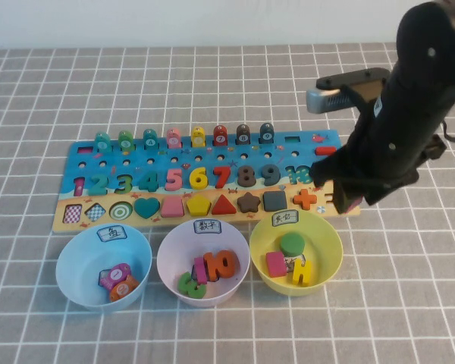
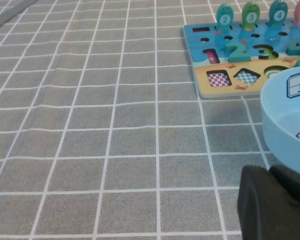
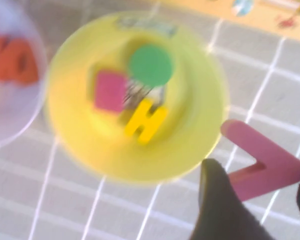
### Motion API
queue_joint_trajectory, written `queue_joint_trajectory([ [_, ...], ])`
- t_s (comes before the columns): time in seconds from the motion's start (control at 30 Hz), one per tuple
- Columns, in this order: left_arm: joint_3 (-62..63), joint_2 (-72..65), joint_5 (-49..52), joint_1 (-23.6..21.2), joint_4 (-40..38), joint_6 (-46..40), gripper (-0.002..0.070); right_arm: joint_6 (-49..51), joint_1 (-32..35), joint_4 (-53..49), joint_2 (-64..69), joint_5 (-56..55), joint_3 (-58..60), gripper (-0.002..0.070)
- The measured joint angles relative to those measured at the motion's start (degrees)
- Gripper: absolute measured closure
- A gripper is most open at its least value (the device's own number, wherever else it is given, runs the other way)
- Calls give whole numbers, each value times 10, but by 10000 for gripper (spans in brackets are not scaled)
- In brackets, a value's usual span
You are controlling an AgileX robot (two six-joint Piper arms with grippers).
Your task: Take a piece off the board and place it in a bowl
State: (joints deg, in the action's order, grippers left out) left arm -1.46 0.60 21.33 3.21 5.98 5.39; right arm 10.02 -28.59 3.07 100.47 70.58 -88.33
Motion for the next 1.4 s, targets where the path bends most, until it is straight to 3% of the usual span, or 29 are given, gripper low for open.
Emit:
queue_joint_trajectory([
  [0.13,0,0,0,0,0,0,678,-23,-33,2,-35,1,21,382],
  [0.43,0,0,0,0,0,0,678,-191,-52,71,-14,-12,24,382],
  [1.4,0,0,0,0,0,0,679,-203,-52,49,84,-21,24,382],
])
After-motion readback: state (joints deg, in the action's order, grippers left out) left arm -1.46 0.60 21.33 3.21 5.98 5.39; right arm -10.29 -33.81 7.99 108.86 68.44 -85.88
